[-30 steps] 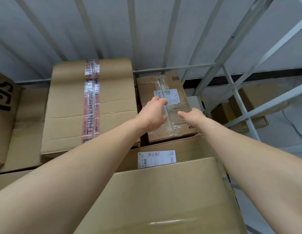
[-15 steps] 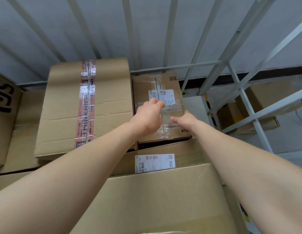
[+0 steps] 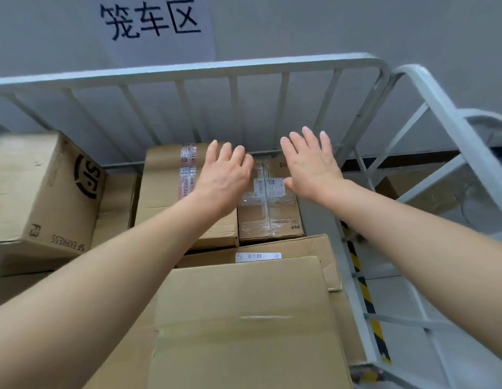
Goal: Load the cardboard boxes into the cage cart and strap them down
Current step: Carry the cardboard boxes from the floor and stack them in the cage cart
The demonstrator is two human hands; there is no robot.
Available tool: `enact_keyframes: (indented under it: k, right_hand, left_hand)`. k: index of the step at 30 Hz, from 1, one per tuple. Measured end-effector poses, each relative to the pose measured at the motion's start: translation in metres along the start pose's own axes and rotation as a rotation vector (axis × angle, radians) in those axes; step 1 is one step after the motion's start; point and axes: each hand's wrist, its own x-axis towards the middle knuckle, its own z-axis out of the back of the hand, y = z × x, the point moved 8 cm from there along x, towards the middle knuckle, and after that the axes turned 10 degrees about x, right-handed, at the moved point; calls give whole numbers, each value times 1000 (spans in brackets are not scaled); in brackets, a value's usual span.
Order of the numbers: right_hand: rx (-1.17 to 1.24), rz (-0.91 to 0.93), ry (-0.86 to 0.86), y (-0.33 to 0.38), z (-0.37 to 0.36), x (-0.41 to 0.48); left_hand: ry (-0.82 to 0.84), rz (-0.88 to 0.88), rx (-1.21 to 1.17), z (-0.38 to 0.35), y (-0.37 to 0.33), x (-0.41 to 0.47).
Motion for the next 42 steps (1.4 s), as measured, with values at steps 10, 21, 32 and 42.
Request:
enact_keyframes:
  k: [10, 21, 32, 42]
  right_hand:
    - [-116, 32, -111, 71, 127, -122]
    - [-36, -88, -159, 125, 157, -246]
    - [9, -89, -92, 130, 125, -273]
    - [107, -54, 70, 88, 58, -262]
  left_hand:
    - [-143, 48, 37, 120, 56, -102]
    - [-219, 65, -63, 166, 68, -234]
    - [-128, 118, -78, 144, 53, -278]
    - [117, 226, -173, 83, 10, -277]
